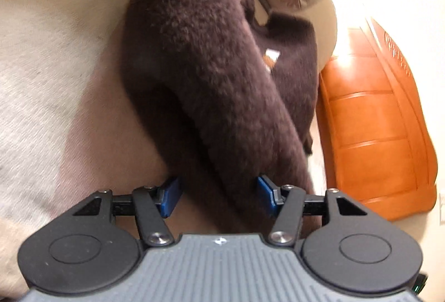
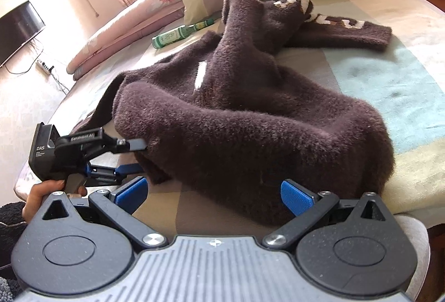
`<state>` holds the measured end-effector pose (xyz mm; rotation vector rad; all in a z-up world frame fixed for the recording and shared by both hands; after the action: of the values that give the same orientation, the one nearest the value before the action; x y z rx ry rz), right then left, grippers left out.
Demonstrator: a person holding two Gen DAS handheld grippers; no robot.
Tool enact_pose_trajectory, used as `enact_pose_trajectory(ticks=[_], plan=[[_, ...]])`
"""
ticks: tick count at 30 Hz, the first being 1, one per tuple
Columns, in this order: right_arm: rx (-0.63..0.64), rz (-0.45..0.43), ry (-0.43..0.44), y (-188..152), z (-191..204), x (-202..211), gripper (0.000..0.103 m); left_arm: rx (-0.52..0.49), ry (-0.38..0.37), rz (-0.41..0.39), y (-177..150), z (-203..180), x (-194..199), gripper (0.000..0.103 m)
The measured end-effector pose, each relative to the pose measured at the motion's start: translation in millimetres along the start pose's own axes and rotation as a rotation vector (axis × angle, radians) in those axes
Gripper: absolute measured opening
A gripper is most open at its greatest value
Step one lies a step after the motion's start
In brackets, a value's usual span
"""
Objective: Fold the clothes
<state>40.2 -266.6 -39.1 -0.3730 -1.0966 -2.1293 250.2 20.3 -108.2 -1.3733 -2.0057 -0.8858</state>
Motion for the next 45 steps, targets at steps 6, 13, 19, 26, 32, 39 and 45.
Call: enact_pose_trajectory(ticks=[6, 13, 19, 26, 32, 39, 45], plan=[[-0.035, -0.013, -0.009, -3.0, -10.2, 2.8, 0.103, -0.074, 0.047, -0.048, -16.8, -14.9, 0.1, 0.040], [-0.062, -0.017, -0.015, -4.1, -17.7, 5.0, 0.103, -0.032, -0.013, -0.056, -25.4, -4.4, -4.4, 0.042], [-0.039, -0.019, -0.011, -7.7, -15.1, 14.9, 0.103, -0.031, -0.043, -0.051, -31.9, 15.1, -0.1, 0.032], [-0.063, -0.009, -0.014, -12.8, -14.0, 14.4, 0.103, 0.061, -0.048, -0.082, -37.2, 24.0, -3.3, 0.020], [-0.030, -0.008, -0.013, -19.3, 0.3, 18.6, 0.103, 0.095, -0.016, -0.115, -40.0, 16.1, -7.9, 0.010], [-0.007, -0.026, -0.025, -22.1, 9.2, 28.4, 0.103, -0.081, 0.091, -0.266, -62.5, -5.3, 50.6, 0.000], [-0.007, -0.011, -0.020, -20.7, 9.9, 18.4, 0.103, -0.030, -0.011, -0.266, -62.5, 17.5, 102.2, 0.001]])
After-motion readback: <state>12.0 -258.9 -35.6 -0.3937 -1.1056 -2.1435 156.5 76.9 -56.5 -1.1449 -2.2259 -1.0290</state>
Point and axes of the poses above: each gripper's, at about its wrist camera, not at the fingertips, and x roughly against the way its jaws point, z to its left, y to its top, the point moved 1 cm from there along -x, roughly the way its jaws point, and after that the axes turned 15 degrees about y, right-handed, at the moved point
